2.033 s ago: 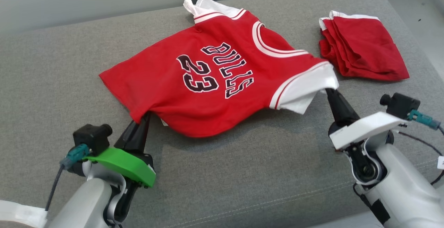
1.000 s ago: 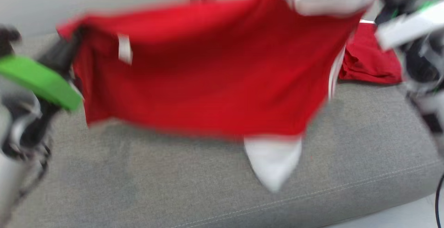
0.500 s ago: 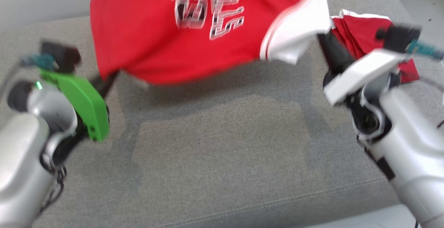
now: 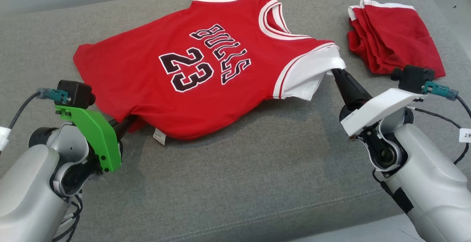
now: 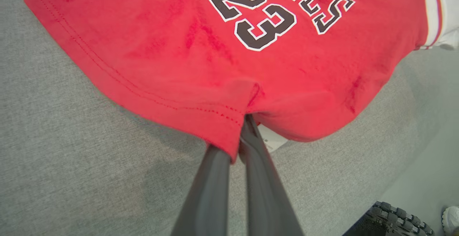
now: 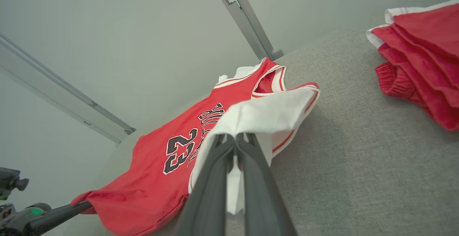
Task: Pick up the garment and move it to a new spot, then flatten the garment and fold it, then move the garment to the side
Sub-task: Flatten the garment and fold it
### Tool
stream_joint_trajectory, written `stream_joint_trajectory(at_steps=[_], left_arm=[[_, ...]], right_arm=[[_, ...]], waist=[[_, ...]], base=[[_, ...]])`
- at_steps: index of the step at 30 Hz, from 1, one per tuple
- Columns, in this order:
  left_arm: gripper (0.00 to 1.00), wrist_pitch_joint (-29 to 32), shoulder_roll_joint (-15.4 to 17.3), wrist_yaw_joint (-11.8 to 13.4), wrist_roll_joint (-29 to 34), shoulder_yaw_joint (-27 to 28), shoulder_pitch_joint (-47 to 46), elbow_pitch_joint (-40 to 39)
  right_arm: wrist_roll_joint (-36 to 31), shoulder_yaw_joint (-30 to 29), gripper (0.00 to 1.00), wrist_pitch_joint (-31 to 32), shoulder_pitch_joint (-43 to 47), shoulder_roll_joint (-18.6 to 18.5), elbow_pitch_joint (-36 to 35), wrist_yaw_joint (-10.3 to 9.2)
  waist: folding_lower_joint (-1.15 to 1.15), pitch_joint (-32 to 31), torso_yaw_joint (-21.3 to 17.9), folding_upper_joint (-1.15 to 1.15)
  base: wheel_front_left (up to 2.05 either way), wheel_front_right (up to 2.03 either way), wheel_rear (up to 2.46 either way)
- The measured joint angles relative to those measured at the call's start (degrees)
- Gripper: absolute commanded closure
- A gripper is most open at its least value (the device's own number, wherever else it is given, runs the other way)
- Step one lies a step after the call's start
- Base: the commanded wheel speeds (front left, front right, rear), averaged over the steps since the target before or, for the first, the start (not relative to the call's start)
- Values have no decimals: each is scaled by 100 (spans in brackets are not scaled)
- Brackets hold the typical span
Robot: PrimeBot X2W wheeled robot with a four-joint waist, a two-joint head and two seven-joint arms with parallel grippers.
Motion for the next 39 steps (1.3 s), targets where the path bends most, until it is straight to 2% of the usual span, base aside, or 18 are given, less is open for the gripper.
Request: stream_joint_trajectory(at_steps=[9, 16, 20, 25, 30, 32, 33, 35, 36, 37, 38, 39], left_arm=[[100, 116, 71, -70, -642, 297, 15, -37], [100, 174, 152, -102, -781, 321, 177, -62], [100, -57, 91, -103, -637, 244, 305, -143], [100, -672, -225, -120, -385, 240, 366, -167], [100, -955, -275, -120, -281, 256, 591, 29], [89, -1009, -275, -120, -245, 231, 611, 70], [82, -1028, -275, -120, -237, 227, 611, 89], [74, -1071, -274, -120, -236, 226, 612, 113], [67, -1111, -274, -121, -222, 224, 612, 145], [62, -1127, -272, -121, -214, 223, 613, 167], [55, -1160, -272, -121, -194, 220, 616, 187], [52, -1161, -270, -121, -188, 211, 620, 202]], right_arm=[[30, 126, 100, 100, 205, -348, -386, 101], [119, 350, 100, 300, 618, -417, -456, 103], [77, 489, 100, 372, 635, -456, -450, 103], [-5, 520, 100, 371, 731, -468, -359, 102], [-121, 561, 100, 334, 730, -466, -212, 92], [-134, 533, 100, 280, 728, -460, -153, 86], [-149, 520, 87, 264, 724, -457, -125, 44], [-174, 516, 52, 263, 717, -459, -83, 23], [-220, 516, 8, 252, 717, -460, -51, -10], [-259, 516, 0, 210, 717, -459, -21, -9], [-271, 516, 0, 205, 717, -459, -1, -9], [-296, 517, 0, 187, 717, -459, 20, -10]], waist=[[0, -119, -29, 0], [0, -105, -83, 0], [0, -79, -90, 0], [0, 1, -16, 0], [0, 61, 35, 0], [0, 74, 45, 0], [0, 80, 49, 0], [0, 84, 54, 0], [0, 88, 58, 0], [0, 91, 62, 0], [0, 93, 66, 0], [0, 94, 70, 0]], base=[[0, 0, 0], [0, 0, 0], [0, 0, 0], [0, 0, 0], [0, 0, 0], [0, 0, 0], [0, 0, 0], [0, 0, 0], [0, 0, 0], [0, 0, 0], [0, 0, 0], [0, 0, 0]])
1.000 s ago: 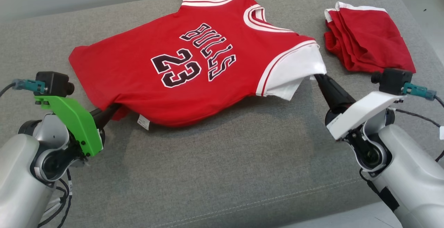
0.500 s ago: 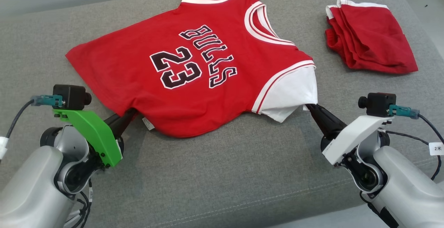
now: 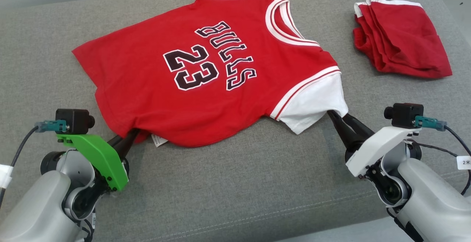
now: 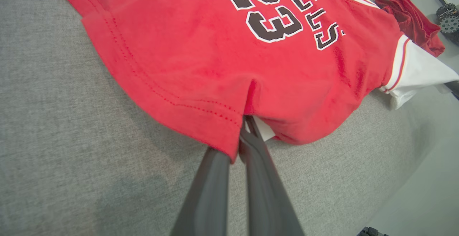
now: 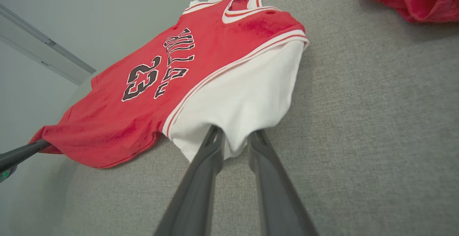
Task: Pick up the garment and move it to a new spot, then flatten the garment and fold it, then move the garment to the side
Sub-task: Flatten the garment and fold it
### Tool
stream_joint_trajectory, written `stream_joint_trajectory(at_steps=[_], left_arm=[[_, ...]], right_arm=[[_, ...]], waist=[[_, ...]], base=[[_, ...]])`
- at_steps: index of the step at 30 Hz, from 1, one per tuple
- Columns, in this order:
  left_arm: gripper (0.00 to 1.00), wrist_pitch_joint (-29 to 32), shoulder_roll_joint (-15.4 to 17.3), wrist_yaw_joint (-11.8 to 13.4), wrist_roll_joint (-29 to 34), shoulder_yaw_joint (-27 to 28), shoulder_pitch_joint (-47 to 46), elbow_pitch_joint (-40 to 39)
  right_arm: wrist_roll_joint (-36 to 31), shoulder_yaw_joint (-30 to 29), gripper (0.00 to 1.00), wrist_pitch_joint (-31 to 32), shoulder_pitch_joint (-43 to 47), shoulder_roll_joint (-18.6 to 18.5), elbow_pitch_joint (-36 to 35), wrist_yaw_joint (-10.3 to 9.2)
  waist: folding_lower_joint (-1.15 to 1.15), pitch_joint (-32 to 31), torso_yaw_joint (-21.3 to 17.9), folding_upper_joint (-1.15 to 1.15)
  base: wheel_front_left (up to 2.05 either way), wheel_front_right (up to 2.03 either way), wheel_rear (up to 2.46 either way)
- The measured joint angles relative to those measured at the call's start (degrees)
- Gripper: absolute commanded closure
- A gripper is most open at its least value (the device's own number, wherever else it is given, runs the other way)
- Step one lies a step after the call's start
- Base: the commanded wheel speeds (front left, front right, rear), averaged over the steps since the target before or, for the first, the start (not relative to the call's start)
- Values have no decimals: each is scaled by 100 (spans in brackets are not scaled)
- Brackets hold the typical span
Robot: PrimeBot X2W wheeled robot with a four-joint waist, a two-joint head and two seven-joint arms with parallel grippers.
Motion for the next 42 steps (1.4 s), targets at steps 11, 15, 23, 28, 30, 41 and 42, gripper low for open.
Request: stream_joint_trajectory(at_steps=[11, 15, 23, 28, 30, 41, 42], left_arm=[[0, 9, 246, -27, 366, -243, 53, -26], [100, -51, 345, -27, 588, -249, -73, -160], [100, -92, 413, -26, 1077, -415, -424, -211], [100, -178, 428, 40, 1779, -616, -935, -209], [100, -252, 408, 85, 1983, -675, -1172, -200], [84, -240, -156, 113, 2450, -1134, -1690, 394], [59, -234, -160, 112, 2480, -1173, -1696, 466]], right_arm=[[-57, -247, 0, -321, -2, -180, 67, -109], [-56, -326, 0, -405, -16, -215, 40, -145], [-54, -319, 0, -447, -59, -138, -80, -141], [-54, -322, 0, -461, -73, -140, -114, -141], [-54, -310, 0, -461, -99, -133, -129, -138], [-97, -77, 0, -442, -353, 81, -245, -45], [-97, -79, 0, -443, -354, 81, -245, -45]], waist=[[0, -10, -19, 0], [0, -6, -71, 0], [0, 51, -236, 0], [0, 136, -299, 0], [0, 171, -327, 0], [0, 353, -655, 0], [0, 372, -693, 0]], base=[[0, 0, 0], [0, 0, 0], [0, 0, 0], [0, 0, 0], [0, 0, 0], [0, 0, 0], [0, 0, 0]])
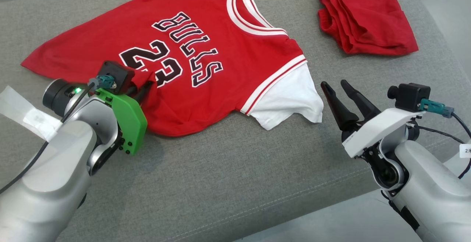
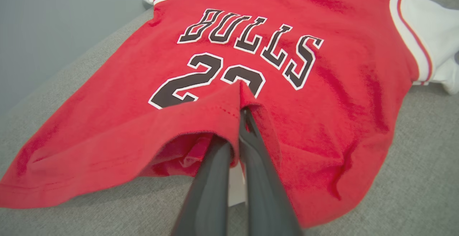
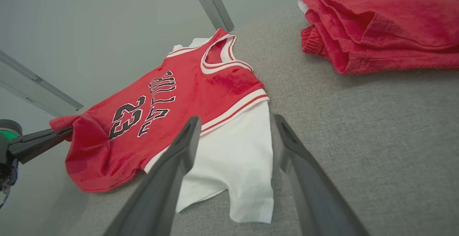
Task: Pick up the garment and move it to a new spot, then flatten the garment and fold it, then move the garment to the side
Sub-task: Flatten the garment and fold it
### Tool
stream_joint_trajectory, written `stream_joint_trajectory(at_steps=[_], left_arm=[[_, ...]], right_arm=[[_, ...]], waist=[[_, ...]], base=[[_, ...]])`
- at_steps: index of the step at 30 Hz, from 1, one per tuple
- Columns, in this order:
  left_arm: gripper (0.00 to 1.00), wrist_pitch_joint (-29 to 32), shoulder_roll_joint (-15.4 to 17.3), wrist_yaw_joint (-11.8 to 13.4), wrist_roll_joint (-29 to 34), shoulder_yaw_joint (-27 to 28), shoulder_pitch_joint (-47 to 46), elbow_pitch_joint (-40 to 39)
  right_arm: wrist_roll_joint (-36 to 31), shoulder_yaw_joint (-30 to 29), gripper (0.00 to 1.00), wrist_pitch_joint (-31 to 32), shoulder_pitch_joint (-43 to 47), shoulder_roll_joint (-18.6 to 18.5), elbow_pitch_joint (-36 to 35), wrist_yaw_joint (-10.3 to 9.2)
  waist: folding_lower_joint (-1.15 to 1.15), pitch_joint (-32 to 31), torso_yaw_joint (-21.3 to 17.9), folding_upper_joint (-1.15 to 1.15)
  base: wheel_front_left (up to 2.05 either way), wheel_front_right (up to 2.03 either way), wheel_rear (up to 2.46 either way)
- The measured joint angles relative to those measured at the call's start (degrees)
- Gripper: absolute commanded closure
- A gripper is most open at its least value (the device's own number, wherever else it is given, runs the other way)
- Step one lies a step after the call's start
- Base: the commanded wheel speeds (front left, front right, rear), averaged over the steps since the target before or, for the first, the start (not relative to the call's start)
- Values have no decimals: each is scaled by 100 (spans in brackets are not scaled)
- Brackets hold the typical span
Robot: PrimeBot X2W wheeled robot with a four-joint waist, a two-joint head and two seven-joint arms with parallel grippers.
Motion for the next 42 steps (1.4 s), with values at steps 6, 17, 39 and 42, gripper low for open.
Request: stream_joint_trajectory(at_steps=[6, 17, 39, 42], left_arm=[[0, -155, -81, -31, 323, -248, -103, 266], [0, -609, -494, -88, 642, -558, -304, 594], [0, -724, -98, -194, 593, -739, -454, 1071], [0, -723, -100, -197, 464, -704, -454, 1101]], right_arm=[[1, -113, 0, -16, 0, -92, 48, 0], [1, -105, 0, -59, -2, -69, 71, 9], [10, -104, 0, -134, 2, -59, 133, 52], [10, -113, 0, -135, 2, -60, 126, 52]], waist=[[0, 143, -155, 0], [0, 167, -125, 0], [0, 88, 116, 0], [0, 116, 89, 0]], base=[[0, 0, 0], [0, 0, 0], [0, 0, 0], [0, 0, 0]])
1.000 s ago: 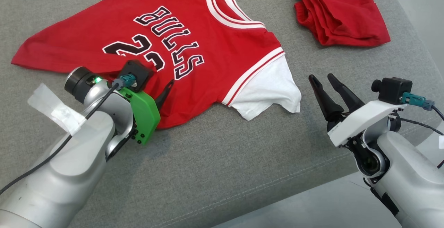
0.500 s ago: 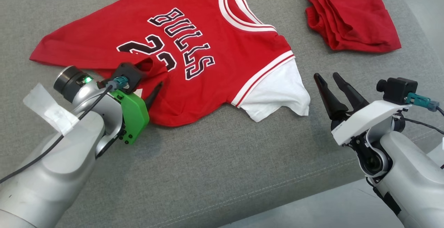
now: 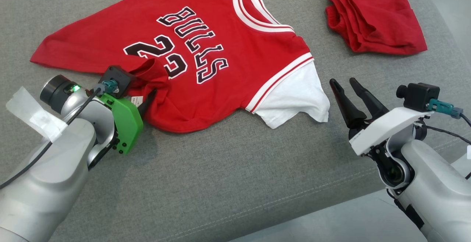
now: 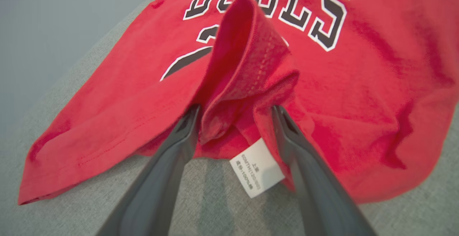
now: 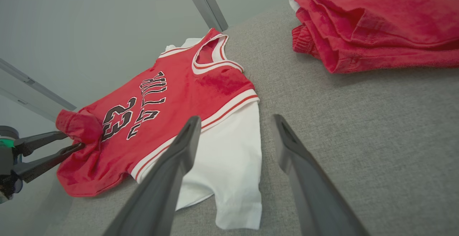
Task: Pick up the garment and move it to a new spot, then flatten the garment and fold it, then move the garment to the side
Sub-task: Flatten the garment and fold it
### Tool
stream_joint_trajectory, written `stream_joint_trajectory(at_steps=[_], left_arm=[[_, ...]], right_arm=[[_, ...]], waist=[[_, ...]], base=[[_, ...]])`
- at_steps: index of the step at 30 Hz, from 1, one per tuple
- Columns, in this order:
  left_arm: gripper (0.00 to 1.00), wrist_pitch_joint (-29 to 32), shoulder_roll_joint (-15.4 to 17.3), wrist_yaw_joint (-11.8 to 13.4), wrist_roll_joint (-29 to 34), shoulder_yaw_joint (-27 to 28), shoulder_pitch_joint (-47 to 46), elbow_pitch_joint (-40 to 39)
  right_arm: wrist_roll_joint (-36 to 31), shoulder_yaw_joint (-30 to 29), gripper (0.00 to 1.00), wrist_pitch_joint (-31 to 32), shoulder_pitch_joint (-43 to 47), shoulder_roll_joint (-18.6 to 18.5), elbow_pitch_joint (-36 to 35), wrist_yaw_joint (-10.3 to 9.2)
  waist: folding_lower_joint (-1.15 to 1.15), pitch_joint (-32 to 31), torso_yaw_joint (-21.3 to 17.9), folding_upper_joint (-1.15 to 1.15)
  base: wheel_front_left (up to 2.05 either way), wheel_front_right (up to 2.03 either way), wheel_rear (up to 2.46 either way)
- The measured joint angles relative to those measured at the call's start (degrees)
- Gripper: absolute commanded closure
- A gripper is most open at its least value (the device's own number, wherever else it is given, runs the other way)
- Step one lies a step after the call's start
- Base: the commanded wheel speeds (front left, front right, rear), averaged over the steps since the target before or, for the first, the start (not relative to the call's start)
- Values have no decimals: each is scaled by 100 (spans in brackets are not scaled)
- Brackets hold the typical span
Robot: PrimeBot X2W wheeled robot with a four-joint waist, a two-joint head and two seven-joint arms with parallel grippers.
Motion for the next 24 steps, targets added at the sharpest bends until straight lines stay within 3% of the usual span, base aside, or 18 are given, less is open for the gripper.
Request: stream_joint_trajectory(at_steps=[13, 24], left_arm=[[0, 0, 158, -26, -377, -123, 0, -259], [0, -255, 388, -26, -689, 96, 90, -482]], right_arm=[[9, -107, 0, -52, 6, -59, 12, -3], [35, -137, 0, -83, 30, -65, 10, -4]], waist=[[0, 21, 14, 0], [0, 17, 158, 0]], base=[[0, 0, 0], [0, 0, 0]])
